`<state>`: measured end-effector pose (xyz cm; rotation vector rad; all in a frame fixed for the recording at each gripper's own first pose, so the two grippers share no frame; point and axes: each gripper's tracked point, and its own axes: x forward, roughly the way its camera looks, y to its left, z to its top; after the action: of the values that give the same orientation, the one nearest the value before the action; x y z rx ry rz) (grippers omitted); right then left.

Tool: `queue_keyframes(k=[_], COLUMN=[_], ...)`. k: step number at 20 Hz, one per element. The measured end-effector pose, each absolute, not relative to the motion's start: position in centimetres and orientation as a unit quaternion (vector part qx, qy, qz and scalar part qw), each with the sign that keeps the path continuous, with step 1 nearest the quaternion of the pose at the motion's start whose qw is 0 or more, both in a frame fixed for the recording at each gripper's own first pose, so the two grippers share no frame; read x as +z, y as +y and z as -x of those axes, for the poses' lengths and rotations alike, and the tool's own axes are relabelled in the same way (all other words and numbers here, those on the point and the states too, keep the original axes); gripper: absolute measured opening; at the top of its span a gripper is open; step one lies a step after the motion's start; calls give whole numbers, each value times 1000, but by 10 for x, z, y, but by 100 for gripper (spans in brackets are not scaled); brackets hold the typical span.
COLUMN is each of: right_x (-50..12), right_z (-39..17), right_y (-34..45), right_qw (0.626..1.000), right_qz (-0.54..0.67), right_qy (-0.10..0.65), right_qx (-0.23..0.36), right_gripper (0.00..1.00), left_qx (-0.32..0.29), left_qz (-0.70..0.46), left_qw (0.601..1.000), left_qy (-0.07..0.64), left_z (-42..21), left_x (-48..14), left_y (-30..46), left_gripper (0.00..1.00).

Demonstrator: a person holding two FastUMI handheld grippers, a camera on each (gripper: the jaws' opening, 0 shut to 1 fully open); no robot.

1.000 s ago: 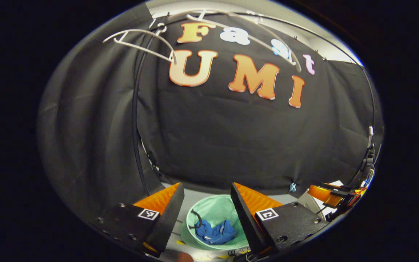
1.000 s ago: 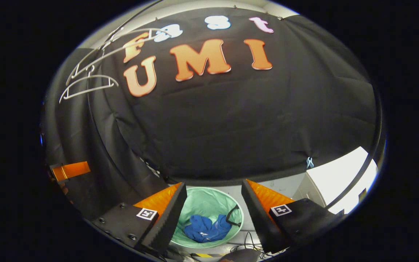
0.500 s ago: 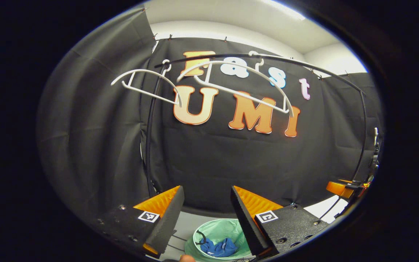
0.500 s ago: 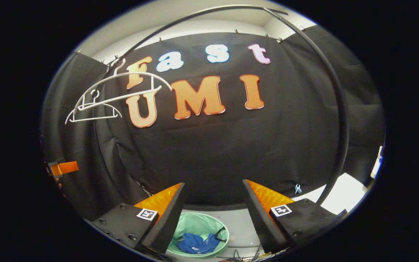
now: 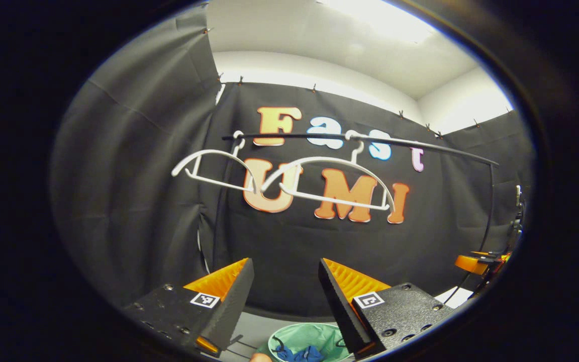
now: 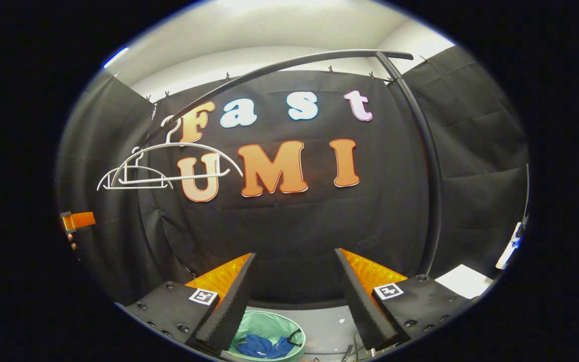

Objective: Grasp the clothes on the hanger with both hands and then place them into the laundry hamper below.

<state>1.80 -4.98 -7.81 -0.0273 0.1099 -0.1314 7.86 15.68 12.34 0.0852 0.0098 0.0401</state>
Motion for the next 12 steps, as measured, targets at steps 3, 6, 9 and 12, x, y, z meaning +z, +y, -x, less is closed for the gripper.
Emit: queue_keyframes(k=[3, 6, 9, 12], right_x=[-76, -78, -79, -71], right_z=[-10, -4, 5, 8], right_y=[-49, -52, -44, -45], right_qw=[997, 996, 997, 997], right_qz=[16, 18, 16, 20], right_qy=[52, 51, 53, 45], right_qx=[-63, -67, -56, -57], right_gripper=[89, 94, 89, 89], left_qx=[36, 39, 17, 6], left_qz=[-53, -44, -17, -30], left_qw=[998, 998, 1000, 999], left_qy=[-14, -23, -20, -18], left_z=[-72, -62, -56, -51], left_x=[139, 141, 135, 131], left_y=[167, 168, 153, 143], left_gripper=[80, 83, 83, 83])
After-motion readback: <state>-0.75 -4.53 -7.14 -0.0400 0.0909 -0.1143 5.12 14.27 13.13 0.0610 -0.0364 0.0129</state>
